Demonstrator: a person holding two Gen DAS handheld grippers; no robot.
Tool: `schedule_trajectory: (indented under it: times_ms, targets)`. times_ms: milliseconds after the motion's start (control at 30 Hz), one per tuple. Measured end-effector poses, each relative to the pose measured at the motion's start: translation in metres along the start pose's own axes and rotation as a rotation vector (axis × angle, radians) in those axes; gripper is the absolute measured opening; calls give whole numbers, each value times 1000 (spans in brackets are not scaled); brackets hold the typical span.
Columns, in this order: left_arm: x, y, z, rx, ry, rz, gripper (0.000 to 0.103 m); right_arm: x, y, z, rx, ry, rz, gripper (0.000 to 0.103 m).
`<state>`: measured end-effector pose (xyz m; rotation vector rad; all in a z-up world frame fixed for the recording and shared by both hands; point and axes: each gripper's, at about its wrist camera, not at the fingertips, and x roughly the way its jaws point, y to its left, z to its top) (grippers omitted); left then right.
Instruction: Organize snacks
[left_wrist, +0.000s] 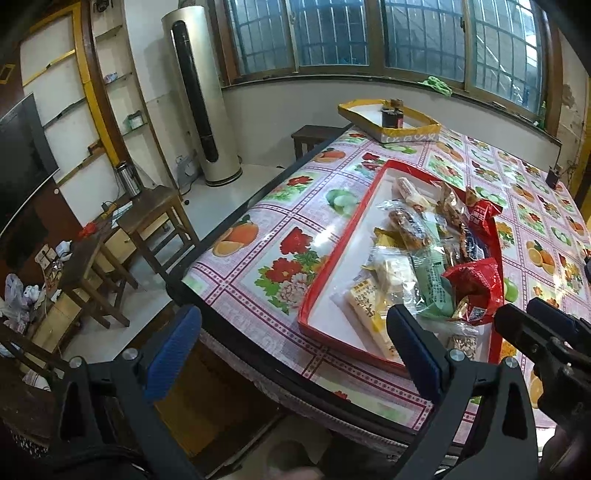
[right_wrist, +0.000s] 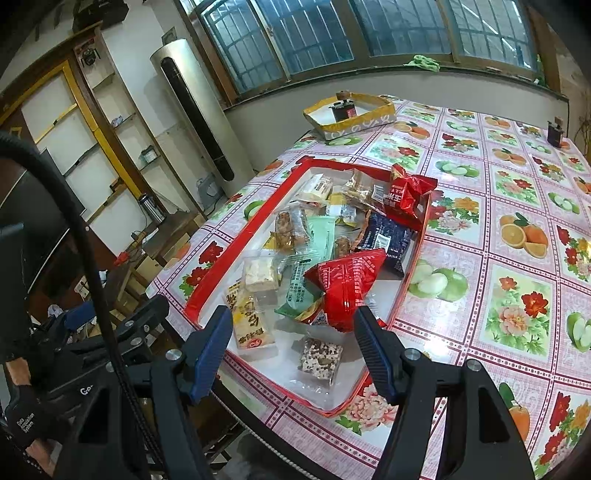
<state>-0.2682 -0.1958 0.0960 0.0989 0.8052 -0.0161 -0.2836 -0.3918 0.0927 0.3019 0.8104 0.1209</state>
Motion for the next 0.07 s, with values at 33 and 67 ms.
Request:
schedule_trajectory:
  times_ms: [33, 67]
  targets:
    - [0, 0, 0, 0, -1, -4, 100, 0, -1, 0, 0, 0, 0, 68]
    - [1, -2, 0, 8, -1, -4, 100, 0, -1, 0, 1, 1, -1, 68]
